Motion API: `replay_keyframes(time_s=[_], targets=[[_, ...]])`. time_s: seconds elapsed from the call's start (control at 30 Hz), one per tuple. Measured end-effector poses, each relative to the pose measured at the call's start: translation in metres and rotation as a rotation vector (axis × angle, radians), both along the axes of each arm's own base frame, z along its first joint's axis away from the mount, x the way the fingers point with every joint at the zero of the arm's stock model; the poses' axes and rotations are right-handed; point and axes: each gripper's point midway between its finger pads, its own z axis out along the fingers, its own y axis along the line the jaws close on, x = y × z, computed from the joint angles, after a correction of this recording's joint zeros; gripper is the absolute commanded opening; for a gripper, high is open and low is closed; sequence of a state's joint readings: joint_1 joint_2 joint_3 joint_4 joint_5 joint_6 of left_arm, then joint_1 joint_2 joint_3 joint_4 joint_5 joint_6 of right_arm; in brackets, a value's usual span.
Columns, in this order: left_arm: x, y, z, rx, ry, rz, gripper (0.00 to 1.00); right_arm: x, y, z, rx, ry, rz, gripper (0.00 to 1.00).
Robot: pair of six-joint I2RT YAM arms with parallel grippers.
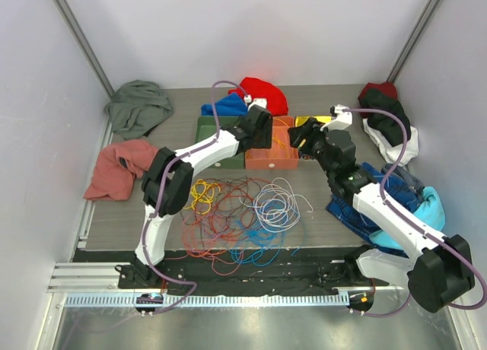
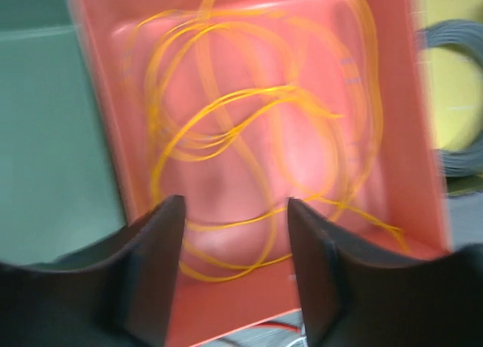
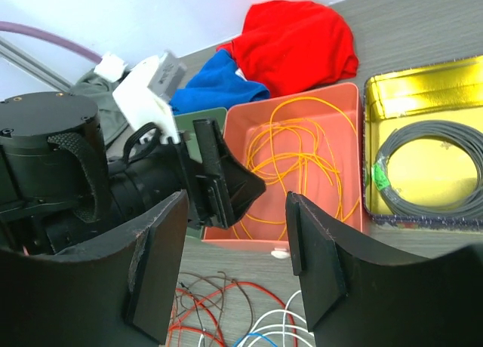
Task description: Untangle the cables
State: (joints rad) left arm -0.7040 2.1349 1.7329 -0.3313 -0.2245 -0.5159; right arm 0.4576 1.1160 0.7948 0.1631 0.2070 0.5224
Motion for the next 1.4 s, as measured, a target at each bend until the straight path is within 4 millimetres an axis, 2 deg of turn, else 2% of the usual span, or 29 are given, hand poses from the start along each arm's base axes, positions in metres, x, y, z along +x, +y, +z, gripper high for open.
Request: replay_keyframes(time_s=[0.13,0.17,0.2,0.27,0.33,0.37,0.5,0.57,0.63,0.7,0.77,0.83,0.87,0.93,1.03,1.1,1.17,1.23,1.4], targets=[[-0.004,0.024,-0.008,0.080,0.006,0.042,0.72,-0.002,0.000,-0.007,-0.005,0.017,0.001,0.62],[-0.005,0.029,-0.006,0.093,-0.002,0.054,0.72,-0.002,0.000,-0.007,-0.005,0.017,0.000,0.62],[-0.006,0.035,-0.002,0.106,-0.010,0.067,0.80,-0.003,-0.001,-0.008,-0.005,0.018,0.000,0.62],[-0.010,0.047,0.014,0.114,-0.042,0.093,0.82,-0.005,-0.001,-0.008,-0.006,0.019,0.001,0.62],[-0.020,0.061,0.037,0.103,-0.079,0.115,0.85,-0.008,-0.002,-0.006,-0.006,0.016,0.003,0.62],[-0.026,0.068,0.054,0.085,-0.107,0.126,0.90,-0.010,-0.003,-0.003,-0.006,0.012,0.002,0.62],[-0.057,0.097,0.131,-0.040,-0.245,0.168,0.90,-0.022,-0.009,0.004,0.005,-0.017,0.002,0.62],[-0.079,0.110,0.160,-0.111,-0.309,0.184,0.94,-0.030,-0.011,0.000,0.006,-0.019,0.005,0.62],[-0.107,0.117,0.172,-0.169,-0.340,0.174,0.92,-0.037,-0.013,-0.011,-0.002,0.000,0.009,0.61],[-0.134,0.122,0.163,-0.202,-0.327,0.160,0.90,-0.045,-0.014,-0.028,-0.014,0.032,0.018,0.61],[-0.156,0.128,0.140,-0.192,-0.277,0.157,0.86,-0.056,-0.016,-0.050,-0.034,0.077,0.029,0.61],[-0.174,0.142,0.105,-0.145,-0.197,0.183,0.84,-0.065,-0.018,-0.068,-0.049,0.111,0.036,0.60],[-0.183,0.154,0.084,-0.104,-0.151,0.210,0.84,-0.071,-0.020,-0.078,-0.060,0.133,0.040,0.61],[-0.199,0.179,0.057,-0.032,-0.093,0.262,0.82,-0.077,-0.022,-0.088,-0.070,0.155,0.044,0.60],[-0.213,0.203,0.044,0.002,-0.071,0.315,0.81,-0.082,-0.024,-0.093,-0.076,0.167,0.049,0.59],[-0.221,0.213,0.045,-0.015,-0.072,0.340,0.80,-0.086,-0.024,-0.096,-0.076,0.173,0.059,0.58],[-0.226,0.215,0.047,-0.056,-0.068,0.350,0.78,-0.090,-0.022,-0.100,-0.079,0.187,0.076,0.58],[-0.233,0.211,0.040,-0.090,-0.036,0.339,0.77,-0.094,-0.018,-0.103,-0.081,0.197,0.096,0.58],[-0.256,0.213,0.000,-0.097,0.071,0.326,0.81,-0.108,-0.010,-0.115,-0.094,0.226,0.141,0.57]])
